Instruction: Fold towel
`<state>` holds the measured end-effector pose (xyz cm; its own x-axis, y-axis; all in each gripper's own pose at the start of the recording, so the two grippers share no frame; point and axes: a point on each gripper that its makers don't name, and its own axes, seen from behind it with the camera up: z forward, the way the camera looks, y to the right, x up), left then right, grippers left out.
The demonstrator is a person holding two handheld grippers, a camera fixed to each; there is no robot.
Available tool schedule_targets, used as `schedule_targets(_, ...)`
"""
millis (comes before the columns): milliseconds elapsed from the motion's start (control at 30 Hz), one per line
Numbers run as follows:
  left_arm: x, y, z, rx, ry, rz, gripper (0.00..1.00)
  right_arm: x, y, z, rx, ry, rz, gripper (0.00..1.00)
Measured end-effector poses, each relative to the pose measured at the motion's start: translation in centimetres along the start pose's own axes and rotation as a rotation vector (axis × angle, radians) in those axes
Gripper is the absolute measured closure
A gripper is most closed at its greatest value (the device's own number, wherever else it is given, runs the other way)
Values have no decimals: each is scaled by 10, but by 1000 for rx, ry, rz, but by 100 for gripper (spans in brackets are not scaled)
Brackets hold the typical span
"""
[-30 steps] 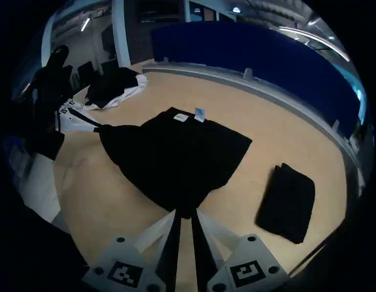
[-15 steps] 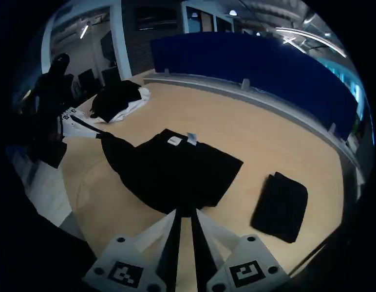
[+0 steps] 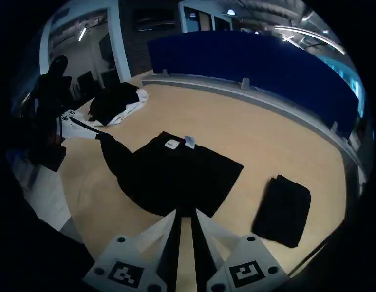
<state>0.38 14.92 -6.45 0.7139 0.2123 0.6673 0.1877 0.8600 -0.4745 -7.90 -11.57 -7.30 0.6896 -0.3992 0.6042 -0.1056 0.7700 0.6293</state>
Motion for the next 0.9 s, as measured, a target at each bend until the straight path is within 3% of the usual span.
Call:
schedule_targets(567,35,-23,38,14,-24,-137,93,52,51,37,-26,42,-21,87)
schedule_targets(900,32,-22,46,18,-34,-128,93,51,49,34,-34,54,-43,87)
